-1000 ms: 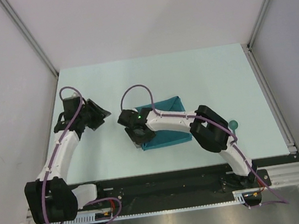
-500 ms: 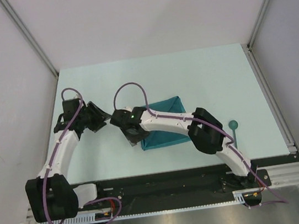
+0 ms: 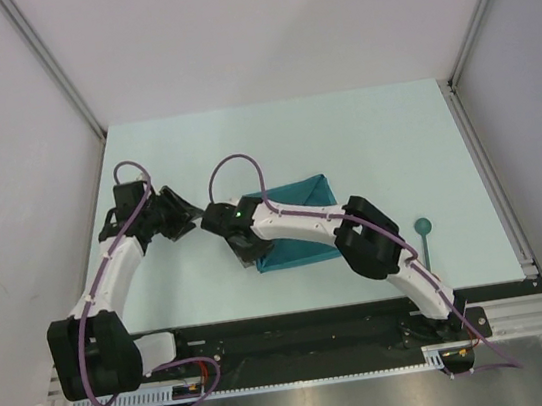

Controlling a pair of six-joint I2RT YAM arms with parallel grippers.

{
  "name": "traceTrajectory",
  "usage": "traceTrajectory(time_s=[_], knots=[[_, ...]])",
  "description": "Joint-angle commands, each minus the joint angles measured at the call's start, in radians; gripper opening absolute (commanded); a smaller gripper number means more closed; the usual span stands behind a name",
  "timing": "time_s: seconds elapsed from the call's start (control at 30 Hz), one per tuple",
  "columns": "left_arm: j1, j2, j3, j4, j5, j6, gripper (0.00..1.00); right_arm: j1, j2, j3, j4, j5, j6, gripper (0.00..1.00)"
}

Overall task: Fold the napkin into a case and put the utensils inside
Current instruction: Pick up the upper triangle-folded napkin from the center of the board.

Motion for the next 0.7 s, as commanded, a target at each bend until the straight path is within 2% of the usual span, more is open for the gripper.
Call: traceTrajectory(time_s=[0.0,0.07,0.17,0.57,0.67], knots=[[0.011,-0.009,-0.005,0.032,0.032,0.025,0.52,0.008,0.025,-0.001,-0.010,0.018,0.010,0.42],[0.012,-0.009,-0.005,0.031,0.035,0.028,0.52,0.008,0.028,-0.012,-0.009,0.014,0.007,0.38],[0.018,-0.001,-0.001,0.026,0.039,0.033,0.52,0.005,0.030,-0.027,-0.009,0.011,-0.001,0.38],[0.032,0.005,-0.005,0.026,0.064,0.034,0.52,-0.003,0.039,-0.101,0.039,-0.060,-0.019,0.46],[0.035,0.003,-0.005,0.025,0.064,0.034,0.53,-0.003,0.047,-0.115,0.036,-0.048,-0.019,0.43]])
